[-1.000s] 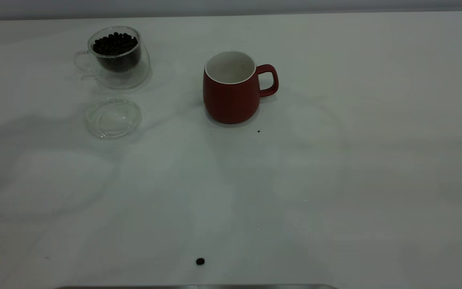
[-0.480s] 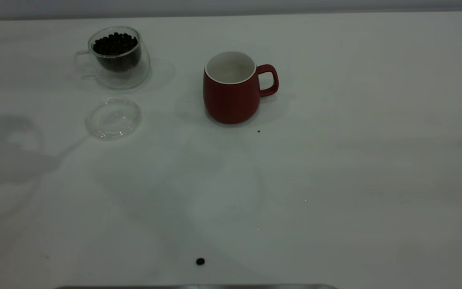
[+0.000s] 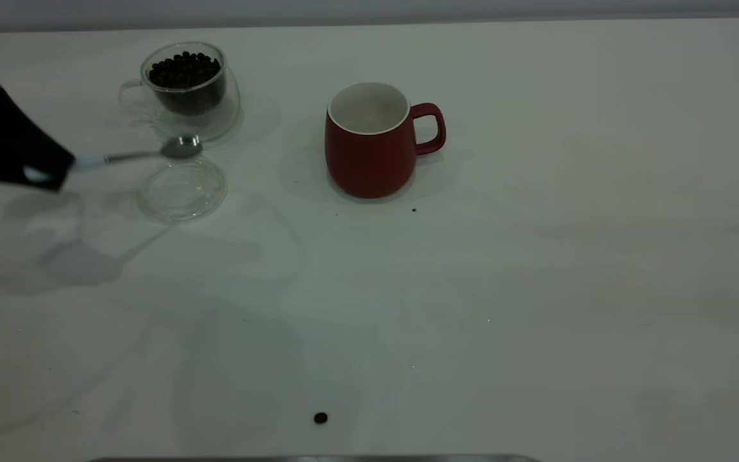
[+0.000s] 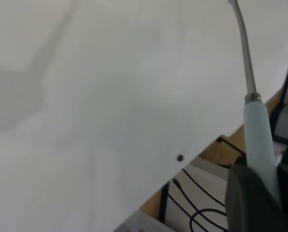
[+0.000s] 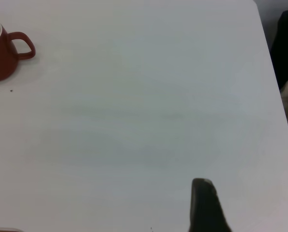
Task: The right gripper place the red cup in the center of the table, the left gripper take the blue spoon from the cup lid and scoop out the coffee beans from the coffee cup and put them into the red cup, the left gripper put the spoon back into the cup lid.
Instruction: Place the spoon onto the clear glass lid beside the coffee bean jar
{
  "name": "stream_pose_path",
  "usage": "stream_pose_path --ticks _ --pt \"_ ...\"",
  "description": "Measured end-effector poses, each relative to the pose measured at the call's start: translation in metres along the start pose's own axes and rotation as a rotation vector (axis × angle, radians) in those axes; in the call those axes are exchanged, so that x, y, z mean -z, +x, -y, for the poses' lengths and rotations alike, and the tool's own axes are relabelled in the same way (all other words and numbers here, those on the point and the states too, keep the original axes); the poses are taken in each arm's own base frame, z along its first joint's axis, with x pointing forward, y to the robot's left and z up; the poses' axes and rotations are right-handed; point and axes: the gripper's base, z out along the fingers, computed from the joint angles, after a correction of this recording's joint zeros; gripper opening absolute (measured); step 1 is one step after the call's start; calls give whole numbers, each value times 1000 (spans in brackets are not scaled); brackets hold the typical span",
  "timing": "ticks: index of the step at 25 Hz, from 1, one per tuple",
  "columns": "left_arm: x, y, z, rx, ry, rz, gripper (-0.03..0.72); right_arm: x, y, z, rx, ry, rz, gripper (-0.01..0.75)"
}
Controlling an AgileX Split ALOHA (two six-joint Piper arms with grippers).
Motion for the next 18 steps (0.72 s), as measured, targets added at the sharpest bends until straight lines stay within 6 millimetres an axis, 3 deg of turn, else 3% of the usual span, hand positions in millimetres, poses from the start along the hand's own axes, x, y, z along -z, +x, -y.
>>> stream_pose_path --ticks 9,18 --pt "-17 -8 -29 49 -75 58 124 0 0 0 0 0 0 478" --pt "-30 -26 -49 61 -3 53 124 0 0 0 0 0 0 478"
